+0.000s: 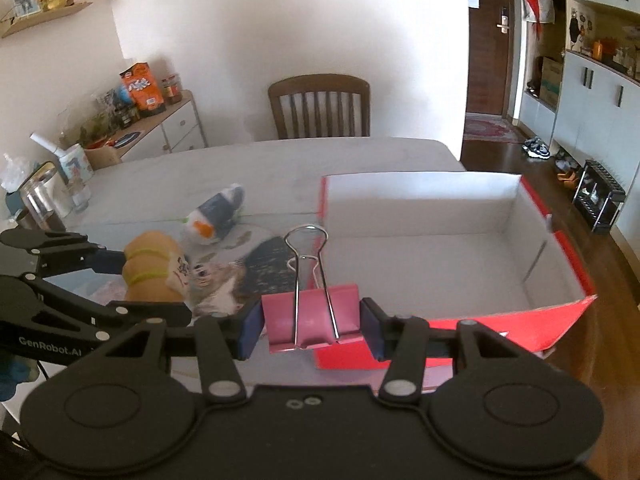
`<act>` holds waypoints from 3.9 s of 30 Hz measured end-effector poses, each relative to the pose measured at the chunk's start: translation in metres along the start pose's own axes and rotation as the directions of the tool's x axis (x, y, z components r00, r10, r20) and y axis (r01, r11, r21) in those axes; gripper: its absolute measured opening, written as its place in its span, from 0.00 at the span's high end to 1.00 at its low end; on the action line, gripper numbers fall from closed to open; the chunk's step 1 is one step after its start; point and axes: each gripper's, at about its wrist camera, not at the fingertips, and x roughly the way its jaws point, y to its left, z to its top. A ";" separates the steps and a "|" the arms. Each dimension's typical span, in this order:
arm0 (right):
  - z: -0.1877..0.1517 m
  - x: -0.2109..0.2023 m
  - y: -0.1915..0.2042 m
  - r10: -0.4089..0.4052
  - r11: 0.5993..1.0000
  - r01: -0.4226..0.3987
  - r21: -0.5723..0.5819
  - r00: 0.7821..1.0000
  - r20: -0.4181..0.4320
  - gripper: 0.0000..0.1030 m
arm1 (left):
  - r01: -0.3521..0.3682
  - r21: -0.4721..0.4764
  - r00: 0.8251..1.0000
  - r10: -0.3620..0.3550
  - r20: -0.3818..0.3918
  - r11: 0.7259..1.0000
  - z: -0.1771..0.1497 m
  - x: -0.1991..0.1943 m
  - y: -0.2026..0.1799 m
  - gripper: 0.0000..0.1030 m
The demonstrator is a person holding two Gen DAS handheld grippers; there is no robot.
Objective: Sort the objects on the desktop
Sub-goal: 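Carry the yellow dog toy and pink binder clip over the red box with both tools, then open both tools to drop the dog toy and binder clip into the box, then move both tools back over the remaining items on the table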
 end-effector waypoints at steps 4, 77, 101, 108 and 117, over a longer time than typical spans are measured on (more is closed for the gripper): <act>0.004 0.001 -0.025 -0.012 1.000 0.012 0.002 1.000 0.004 0.51 | 0.005 0.023 1.000 -0.005 -0.002 1.000 0.016 0.020 -0.020 0.31; 0.018 0.128 -0.159 -0.053 0.996 0.027 -0.088 0.953 -0.300 0.39 | 0.096 0.271 0.848 0.064 -0.526 0.958 0.068 0.236 -0.070 0.20; 0.039 0.044 -0.169 0.059 0.998 -0.059 0.000 0.994 -0.091 0.32 | 0.120 0.144 0.968 -0.084 -0.235 0.982 0.094 0.152 -0.067 0.02; 0.040 0.030 -0.149 0.090 0.996 -0.091 -0.004 0.994 -0.059 0.30 | 0.096 0.095 0.987 -0.083 -0.135 0.991 0.082 0.123 -0.062 0.02; 0.039 0.018 -0.111 0.135 0.991 -0.134 0.013 0.991 -0.019 0.30 | 0.091 0.027 0.994 -0.089 -0.067 0.995 0.060 0.080 -0.034 0.03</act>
